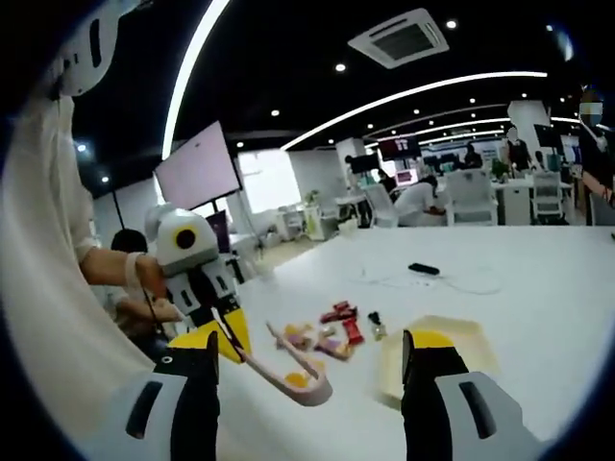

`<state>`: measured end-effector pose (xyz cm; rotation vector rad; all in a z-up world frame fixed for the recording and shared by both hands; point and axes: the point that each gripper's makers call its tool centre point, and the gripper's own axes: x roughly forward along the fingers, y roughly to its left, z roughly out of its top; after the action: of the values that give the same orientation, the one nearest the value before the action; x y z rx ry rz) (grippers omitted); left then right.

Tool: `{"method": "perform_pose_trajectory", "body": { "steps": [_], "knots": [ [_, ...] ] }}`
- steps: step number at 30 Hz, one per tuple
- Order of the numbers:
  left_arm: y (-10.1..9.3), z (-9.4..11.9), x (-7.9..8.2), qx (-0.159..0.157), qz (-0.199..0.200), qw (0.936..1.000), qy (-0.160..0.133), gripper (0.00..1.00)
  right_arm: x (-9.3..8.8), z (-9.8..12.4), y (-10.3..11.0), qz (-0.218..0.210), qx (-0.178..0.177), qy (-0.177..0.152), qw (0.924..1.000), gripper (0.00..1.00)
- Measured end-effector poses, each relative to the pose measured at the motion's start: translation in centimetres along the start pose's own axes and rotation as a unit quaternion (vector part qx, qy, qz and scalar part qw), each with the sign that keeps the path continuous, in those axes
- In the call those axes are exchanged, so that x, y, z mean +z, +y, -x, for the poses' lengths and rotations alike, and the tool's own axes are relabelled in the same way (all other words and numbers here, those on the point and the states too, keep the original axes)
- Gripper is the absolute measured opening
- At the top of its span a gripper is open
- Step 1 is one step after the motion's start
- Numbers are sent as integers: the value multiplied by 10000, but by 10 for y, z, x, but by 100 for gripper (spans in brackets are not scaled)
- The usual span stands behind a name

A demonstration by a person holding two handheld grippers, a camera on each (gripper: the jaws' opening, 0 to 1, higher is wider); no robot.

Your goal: Place the target food into the container with the food tongs after gripping and lifting it, then release it inside without dropping or visibly crushing the food.

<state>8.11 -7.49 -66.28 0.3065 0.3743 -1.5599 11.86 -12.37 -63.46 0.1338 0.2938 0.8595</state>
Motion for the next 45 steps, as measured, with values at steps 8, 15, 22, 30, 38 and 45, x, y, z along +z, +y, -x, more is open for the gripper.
{"method": "perform_pose_trajectory", "body": {
  "steps": [8, 15, 22, 30, 38, 45],
  "knots": [
    [-10, 4, 14, -222, 86, 9993, -272, 0, 4, -8, 20, -106, 465, -3, 9989, 69],
    [-16, 8, 24, -300, 186, 9982, -493, 0, 9, -15, 30, -63, 708, -5, 9975, 69],
    [-23, 10, 26, -409, 200, 9977, -495, 0, 10, -20, 40, -3, 892, 40, 9960, 68],
    [-31, 9, 32, -615, 249, 9958, -628, 0, 5, -22, 54, 13, 1220, 190, 9923, 57],
    [-34, 13, 39, -724, 381, 9932, -834, 0, 12, -19, 60, -48, 1460, 91, 9892, 53],
    [-36, 15, 36, -776, 418, 9931, -774, 0, 12, -18, 67, 7, 1626, 130, 9866, 44]
  ]
}}
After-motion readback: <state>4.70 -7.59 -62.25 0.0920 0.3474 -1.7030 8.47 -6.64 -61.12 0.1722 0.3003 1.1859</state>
